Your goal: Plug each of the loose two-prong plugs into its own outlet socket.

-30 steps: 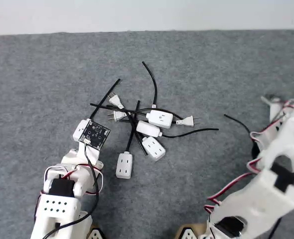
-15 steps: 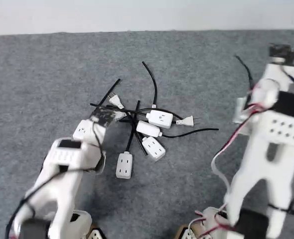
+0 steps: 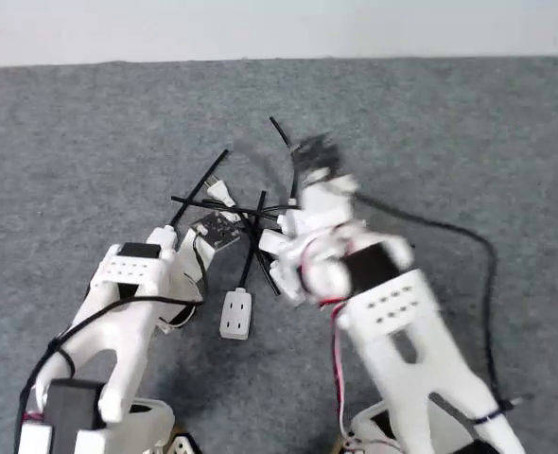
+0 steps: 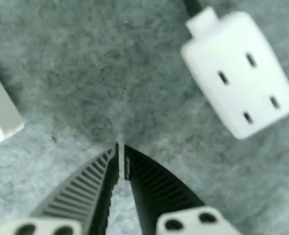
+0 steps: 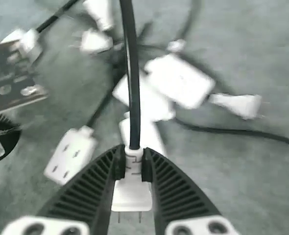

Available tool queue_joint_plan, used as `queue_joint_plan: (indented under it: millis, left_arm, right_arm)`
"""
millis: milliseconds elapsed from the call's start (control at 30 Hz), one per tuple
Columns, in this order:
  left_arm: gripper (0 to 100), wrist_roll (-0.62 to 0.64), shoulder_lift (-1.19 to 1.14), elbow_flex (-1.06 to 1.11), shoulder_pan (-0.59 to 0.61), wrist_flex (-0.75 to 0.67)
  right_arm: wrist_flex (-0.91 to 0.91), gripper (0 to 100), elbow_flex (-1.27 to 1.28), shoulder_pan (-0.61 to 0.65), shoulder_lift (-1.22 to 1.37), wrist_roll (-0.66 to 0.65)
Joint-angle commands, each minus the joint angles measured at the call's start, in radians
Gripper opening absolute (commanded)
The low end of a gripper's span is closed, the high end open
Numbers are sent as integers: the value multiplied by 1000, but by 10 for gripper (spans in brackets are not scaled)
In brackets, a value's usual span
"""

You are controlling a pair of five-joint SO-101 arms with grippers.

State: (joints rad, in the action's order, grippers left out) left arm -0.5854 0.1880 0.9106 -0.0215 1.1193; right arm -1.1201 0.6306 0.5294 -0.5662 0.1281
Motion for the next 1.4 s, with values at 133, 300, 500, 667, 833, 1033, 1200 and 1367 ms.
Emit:
queue_joint_plan:
  millis: [133,300,500,667,833,1033,1200,1367]
  left_arm:
    - [13,-18,83,30,-20,-21]
    - [13,-18,80,30,-20,-20]
    - [13,-18,81,30,-20,-20]
    - [13,-18,80,30,-20,-20]
    - [13,-15,80,30,-21,-29]
    - [13,-15,80,30,-21,-31]
    - [13,-18,86,35,-21,-31]
    - [13,-23,86,36,-23,-29]
  right_arm:
    - [104,8,64,156,-47,26]
    - [108,8,63,142,-45,44]
    - [110,8,60,145,-48,51]
    - [74,8,41,81,-82,37]
    - [39,8,57,122,-188,3]
    - [119,8,141,245,-176,5]
    - [176,8,143,255,-77,43]
    - [229,8,137,255,1,48]
